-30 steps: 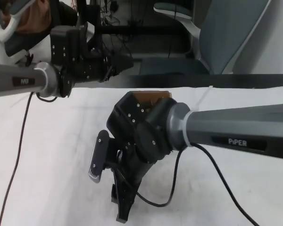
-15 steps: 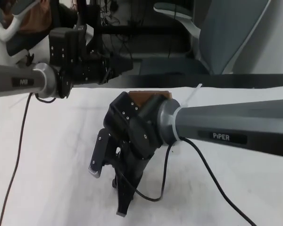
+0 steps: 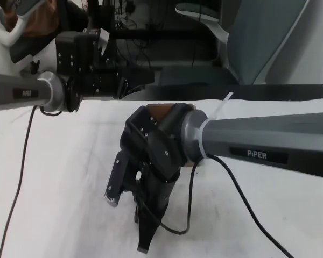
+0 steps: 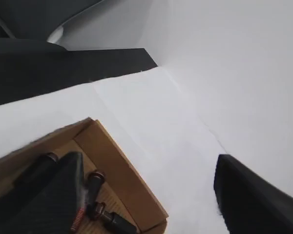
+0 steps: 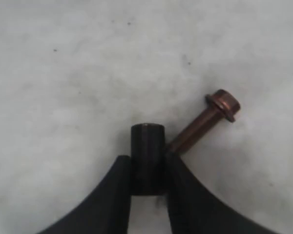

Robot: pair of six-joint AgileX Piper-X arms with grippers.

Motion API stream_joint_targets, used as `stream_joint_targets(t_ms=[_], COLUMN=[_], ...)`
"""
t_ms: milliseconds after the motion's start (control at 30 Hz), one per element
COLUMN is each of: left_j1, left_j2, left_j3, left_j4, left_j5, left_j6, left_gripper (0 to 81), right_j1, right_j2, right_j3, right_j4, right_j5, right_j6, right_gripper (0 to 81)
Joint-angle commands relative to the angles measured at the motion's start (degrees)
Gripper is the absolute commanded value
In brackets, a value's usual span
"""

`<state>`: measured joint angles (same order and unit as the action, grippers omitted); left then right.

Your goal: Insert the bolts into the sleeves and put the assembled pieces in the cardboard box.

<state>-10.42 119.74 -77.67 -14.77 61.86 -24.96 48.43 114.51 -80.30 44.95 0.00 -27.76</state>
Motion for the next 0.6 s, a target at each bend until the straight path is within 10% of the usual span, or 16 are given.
stream_joint_targets(t_ms=[0, 200, 567], left_j1=[0.0, -1.3, -10.6], left_j2=[-2.0, -6.8, -17.2], left_j3=[-0.1, 1.1, 1.7], left_j4=[1.6, 19.9, 64.8], left_j5=[3.5, 0.5, -37.4], left_j6=[-0.5, 10.6, 19.7], left_gripper=[70.0, 70.0, 61.5], right_j1=[-1.3, -7.3, -23.6], right_j2=[-2.9, -8.5, -21.4], right_j3=[0.1, 0.2, 15.1], right_j4=[0.1, -0.2, -10.8], right_j5=[1.0, 7.2, 2.8], right_j6=[4.3, 12.7, 21.6], right_gripper=[0.6, 0.6, 0.6])
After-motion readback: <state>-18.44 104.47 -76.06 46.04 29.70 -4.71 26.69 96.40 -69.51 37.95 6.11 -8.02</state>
